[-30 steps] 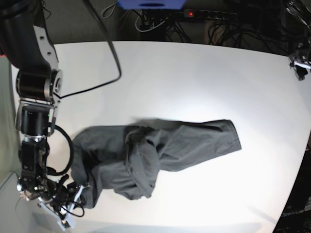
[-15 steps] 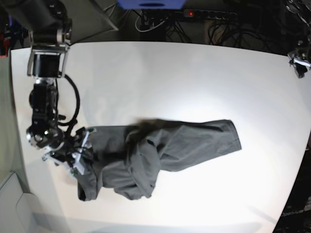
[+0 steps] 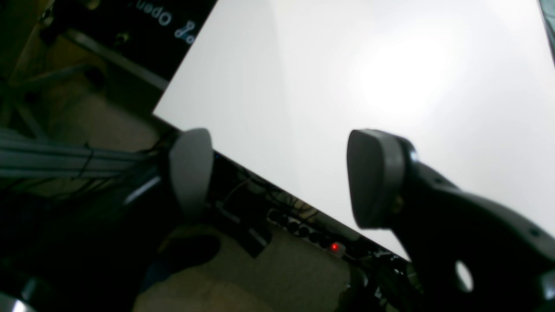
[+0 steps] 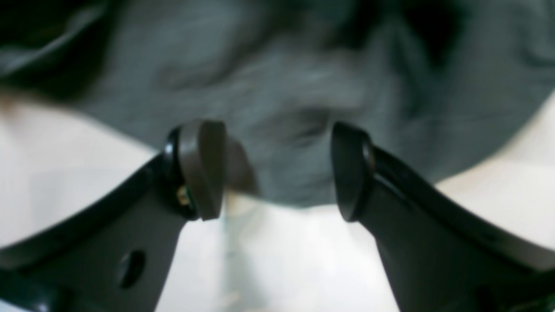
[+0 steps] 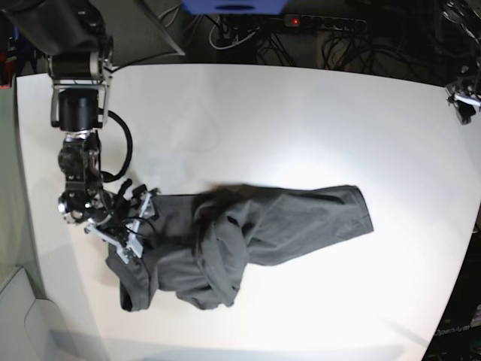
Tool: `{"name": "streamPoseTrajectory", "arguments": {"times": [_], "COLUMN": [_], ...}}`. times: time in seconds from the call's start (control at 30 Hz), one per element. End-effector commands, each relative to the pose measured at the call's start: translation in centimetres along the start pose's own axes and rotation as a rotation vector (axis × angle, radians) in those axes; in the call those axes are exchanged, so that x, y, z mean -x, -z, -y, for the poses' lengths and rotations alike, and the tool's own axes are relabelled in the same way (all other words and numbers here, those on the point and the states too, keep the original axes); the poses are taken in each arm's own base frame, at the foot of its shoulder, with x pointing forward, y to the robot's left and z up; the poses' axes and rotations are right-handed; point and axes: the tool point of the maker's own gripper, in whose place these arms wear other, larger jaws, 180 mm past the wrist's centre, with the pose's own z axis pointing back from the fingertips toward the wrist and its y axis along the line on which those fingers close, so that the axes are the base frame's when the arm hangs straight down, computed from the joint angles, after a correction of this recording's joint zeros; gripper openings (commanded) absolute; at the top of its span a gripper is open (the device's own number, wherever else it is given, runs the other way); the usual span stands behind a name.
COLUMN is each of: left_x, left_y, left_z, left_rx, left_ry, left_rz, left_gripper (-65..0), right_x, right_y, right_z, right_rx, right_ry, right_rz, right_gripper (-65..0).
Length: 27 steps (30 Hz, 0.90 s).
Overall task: Layout the t-shirt on the table in an organized manner, then fold the t-shirt properly
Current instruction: 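Drag the t-shirt with the right gripper to spread it out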
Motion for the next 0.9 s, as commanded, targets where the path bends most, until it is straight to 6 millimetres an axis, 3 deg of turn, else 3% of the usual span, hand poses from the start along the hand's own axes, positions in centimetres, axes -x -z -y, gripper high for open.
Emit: {"name": "streamPoseTrajectory", "arguments": {"times": [0.0,0.17,0.23,0.33,0.5,0.57,0.63,0.87], "left_x": [-1.1,-1.2,-1.2,-1.7,-2.6,-2.6,-2.6,-2.4], "left_y": [-0.3,-0.2,-0.2,-0.1,-0.1,-0.1,-0.1,0.0], "left_z": [-0.4,-0.3,-0.3,-0.1,0.2,0.2,0.2,0.1], "left_rx": [-0.008,-0.007,-0.007,-0.003,0.001,0.001,0.001,0.002], "left_ry": [0.012,0.011,0.010,0.006,0.001,0.001,0.001,-0.002], "left_rz": [0.036,0.038,0.040,0.053,0.076,0.076,0.078,0.072], "left_gripper": [-17.5,-17.5,-17.5,-17.5,-17.7,-17.7,-17.7,-17.7], "right_x": [-1.7,0.3,2.1,3.6,6.4,7.2,7.4,5.0], "right_y": [-0.6,0.1,0.4,0.9,0.4,-0.8,-2.1,-10.3], "right_z": [1.3,1.0,0.1,-1.6,-1.6,-0.8,-0.8,-0.1], "right_rx": [0.018,0.001,-0.016,-0.048,-0.044,-0.014,0.013,0.162], "right_ry": [-0.003,0.012,0.014,-0.034,-0.079,-0.109,-0.152,-0.410], "right_rz": [0.047,0.008,-0.022,-0.071,-0.176,-0.193,-0.186,-0.151], "right_gripper": [-27.7,-27.9,-29.6,-39.3,-59.4,-63.6,-63.7,-63.8]}}
